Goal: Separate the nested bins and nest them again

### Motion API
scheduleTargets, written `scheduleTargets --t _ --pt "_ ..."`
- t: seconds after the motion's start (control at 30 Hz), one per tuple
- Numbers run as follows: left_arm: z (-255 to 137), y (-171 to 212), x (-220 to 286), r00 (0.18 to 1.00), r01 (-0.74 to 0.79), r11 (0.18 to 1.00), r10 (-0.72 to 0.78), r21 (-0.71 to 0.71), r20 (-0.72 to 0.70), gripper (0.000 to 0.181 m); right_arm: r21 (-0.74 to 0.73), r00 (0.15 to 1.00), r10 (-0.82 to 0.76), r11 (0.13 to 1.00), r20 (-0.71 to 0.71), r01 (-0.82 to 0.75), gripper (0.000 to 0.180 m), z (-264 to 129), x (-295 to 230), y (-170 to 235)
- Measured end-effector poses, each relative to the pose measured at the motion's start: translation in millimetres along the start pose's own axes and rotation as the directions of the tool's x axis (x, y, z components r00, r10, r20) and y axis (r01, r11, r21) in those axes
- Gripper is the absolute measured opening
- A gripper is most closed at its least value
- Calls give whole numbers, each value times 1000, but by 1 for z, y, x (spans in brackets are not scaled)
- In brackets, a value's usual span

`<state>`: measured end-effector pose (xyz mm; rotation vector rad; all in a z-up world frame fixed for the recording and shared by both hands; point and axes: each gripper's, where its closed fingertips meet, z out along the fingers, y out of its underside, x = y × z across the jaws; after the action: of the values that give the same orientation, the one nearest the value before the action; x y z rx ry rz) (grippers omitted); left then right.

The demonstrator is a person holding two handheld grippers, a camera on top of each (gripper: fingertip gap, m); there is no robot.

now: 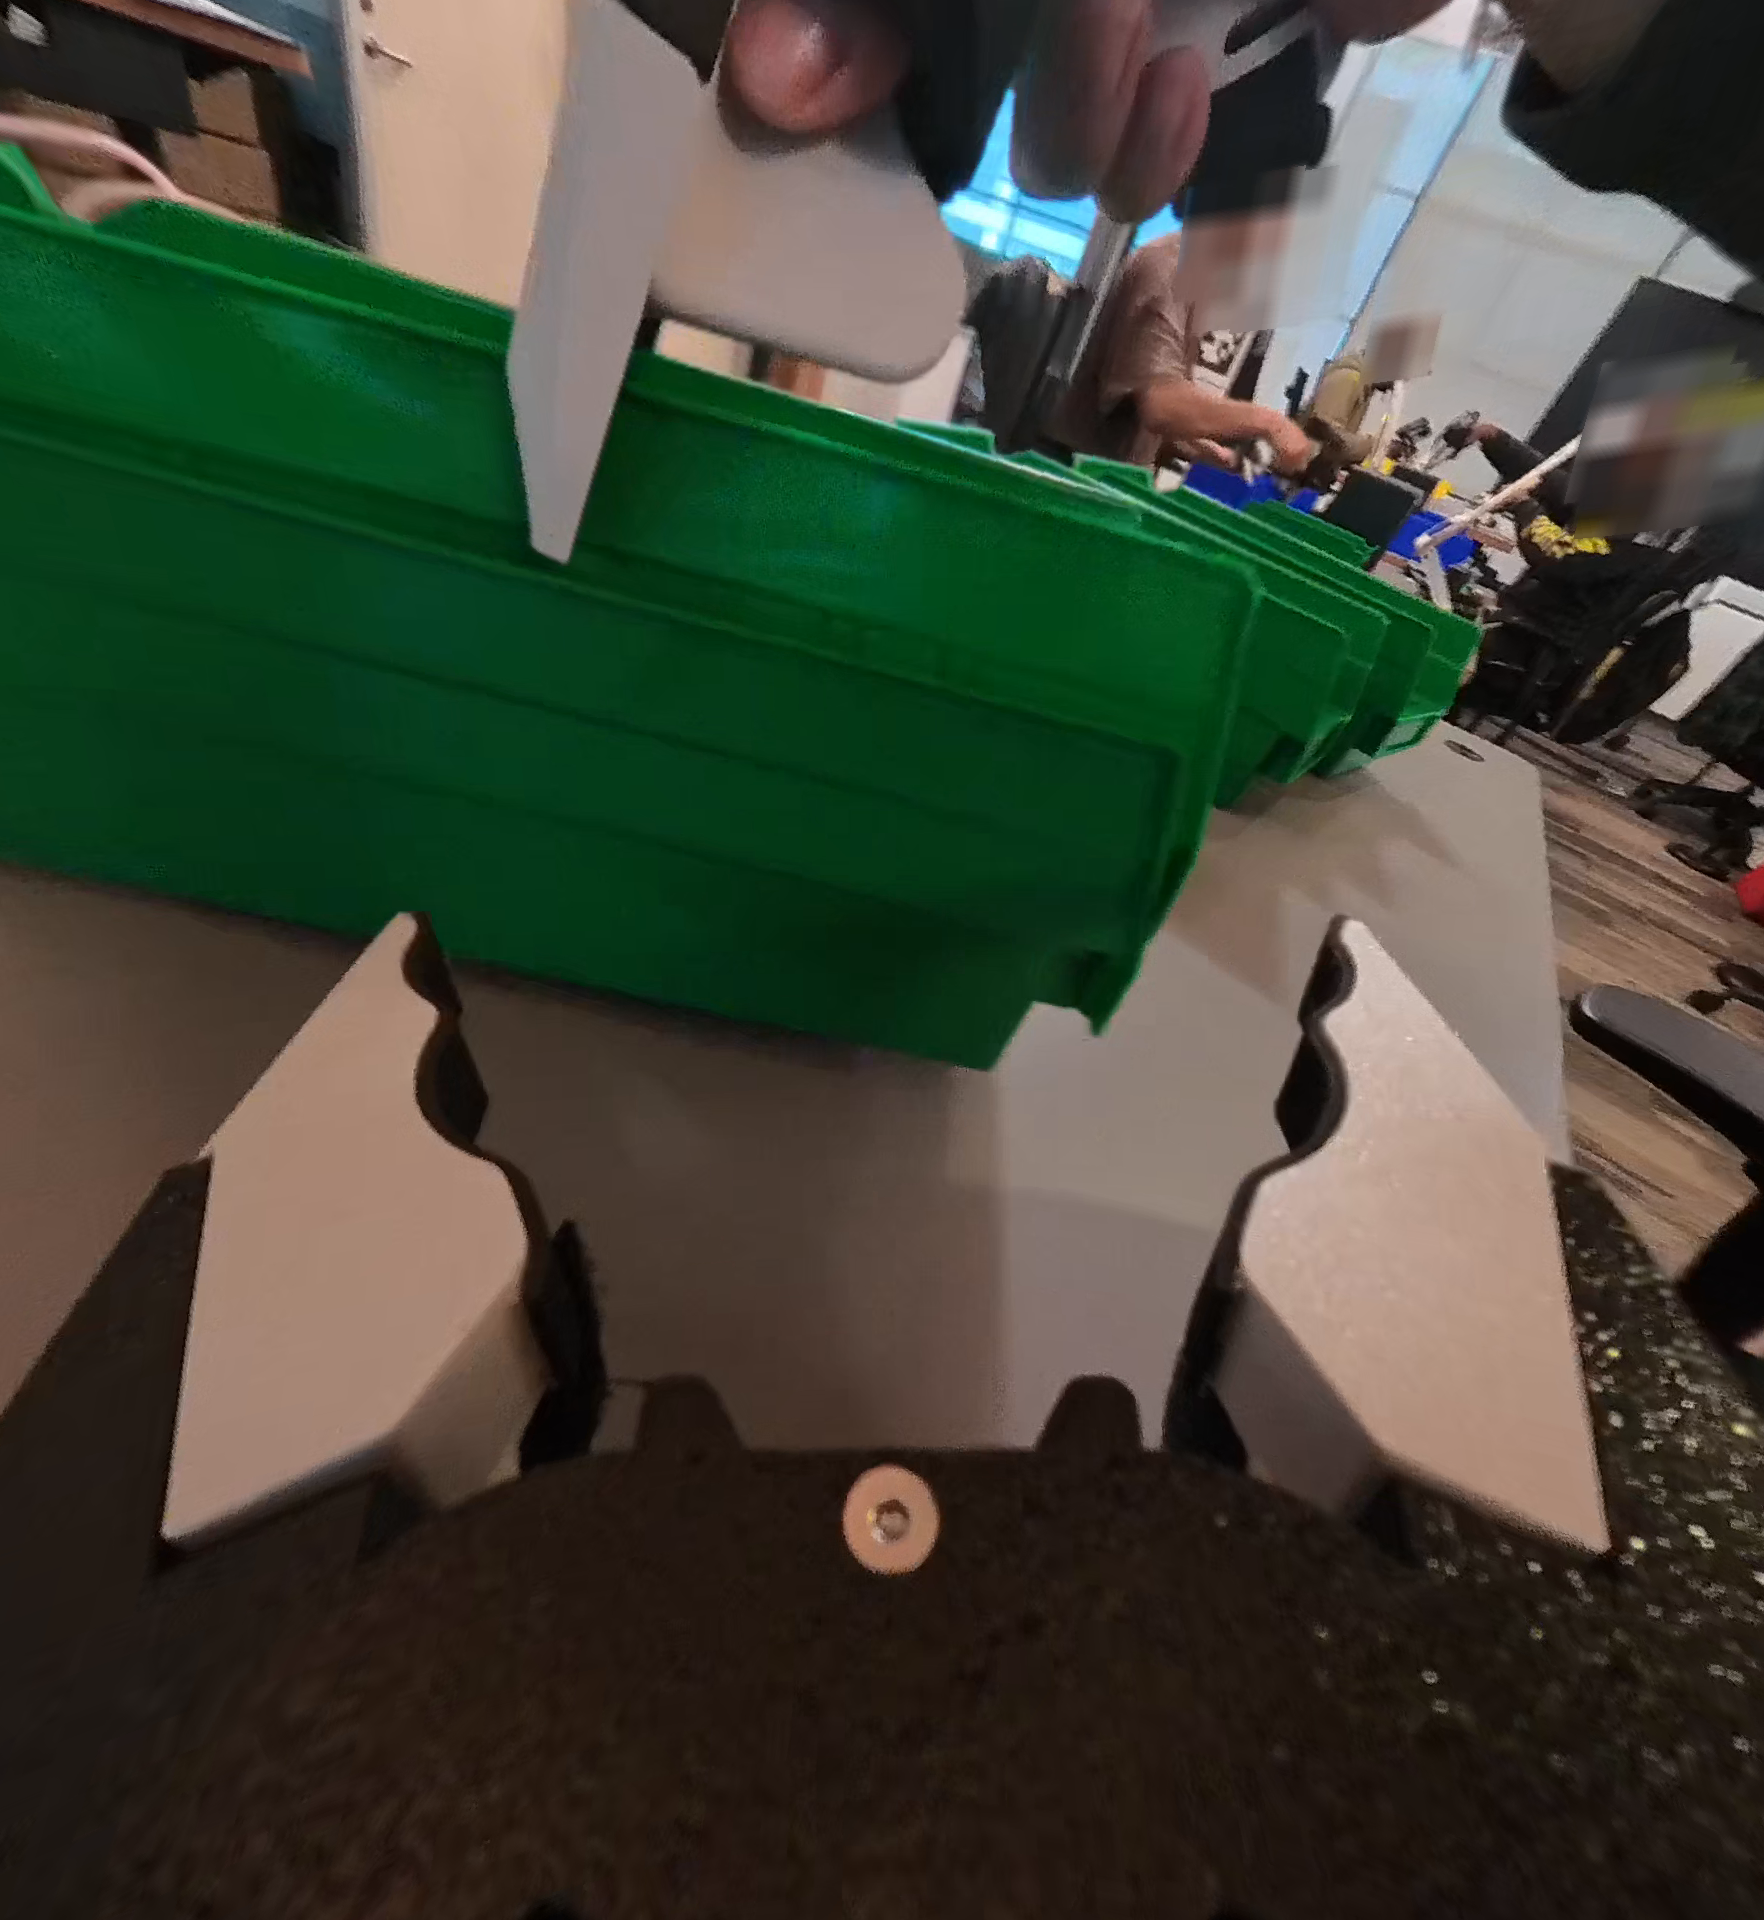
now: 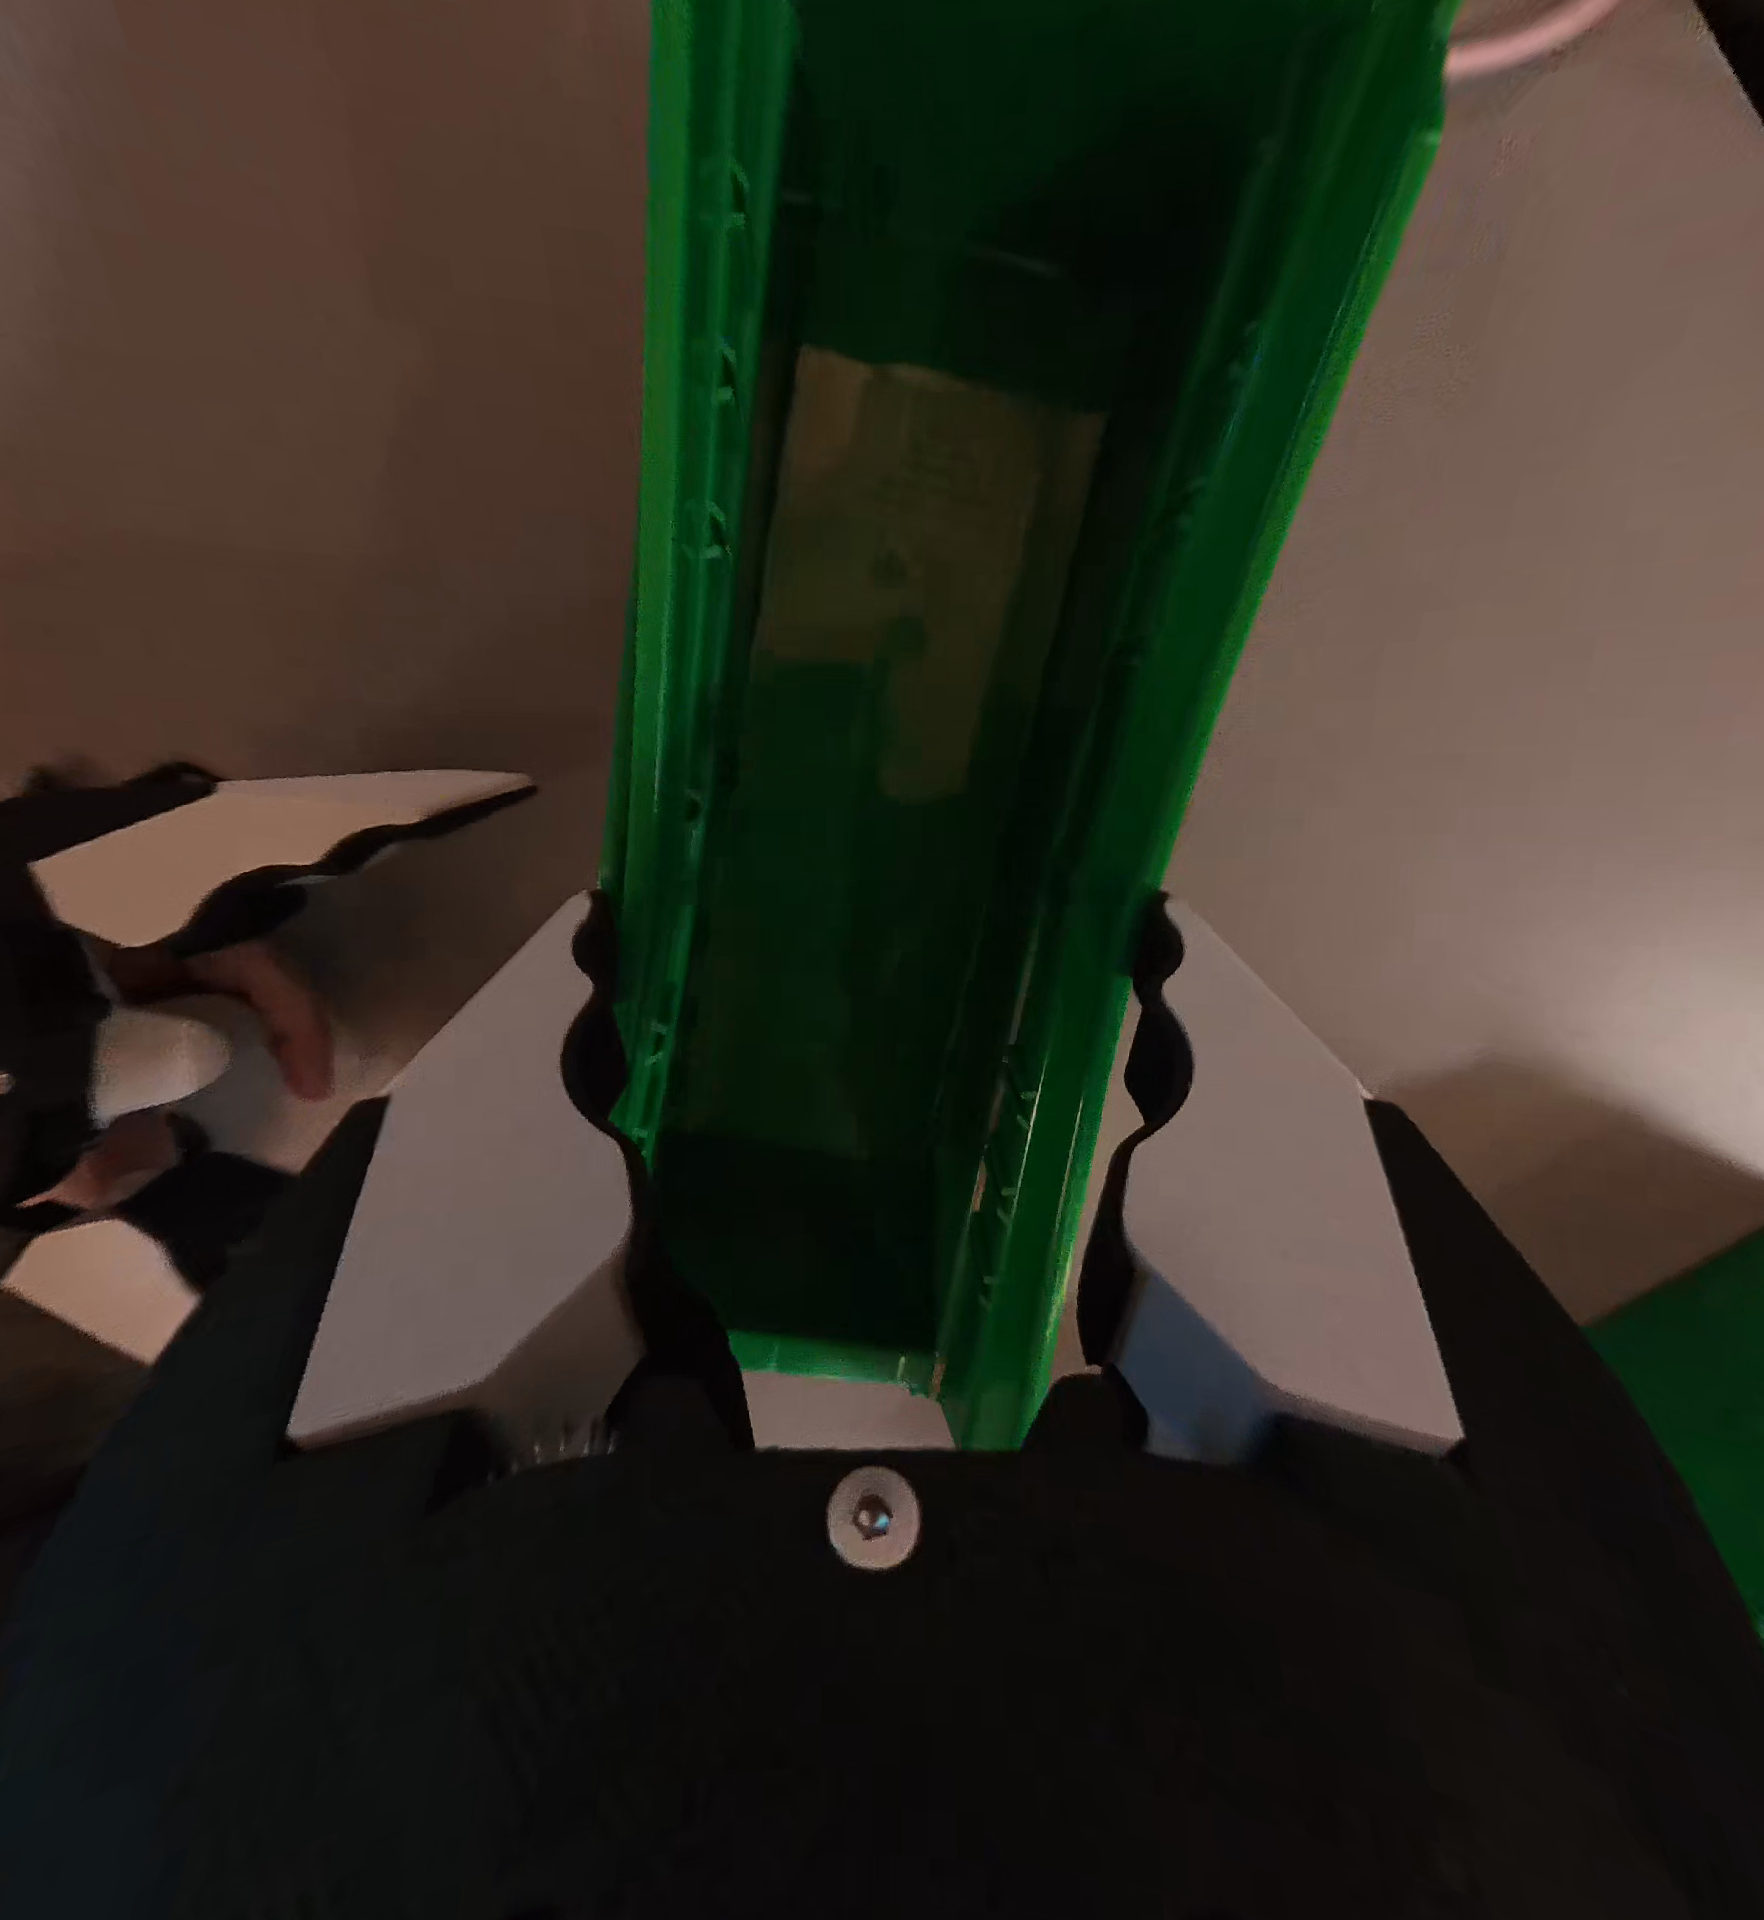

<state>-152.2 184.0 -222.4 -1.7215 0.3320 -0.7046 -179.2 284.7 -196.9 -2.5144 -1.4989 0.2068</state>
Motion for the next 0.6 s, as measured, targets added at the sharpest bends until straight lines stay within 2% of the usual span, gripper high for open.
scheduleTargets --t 0.13,0.33,0.47,0.6 --pt "-21 -24 -11 994 -60 992 49 112 94 146 48 996 -44 998 76 41 100 -10 -30 -17" --pt "-60 -53 -12 994 -77 962 53 263 97 141 91 987 -157 983 -23 158 100 -26 -46 -35" --pt "-74 -59 -17 988 -105 950 65 295 142 138 133 984 -174 975 -30 176 100 -56 -46 -42" --pt "-78 -61 -22 990 -76 944 33 322 136 136 234 993 -102 966 -53 112 100 -102 -14 -44"
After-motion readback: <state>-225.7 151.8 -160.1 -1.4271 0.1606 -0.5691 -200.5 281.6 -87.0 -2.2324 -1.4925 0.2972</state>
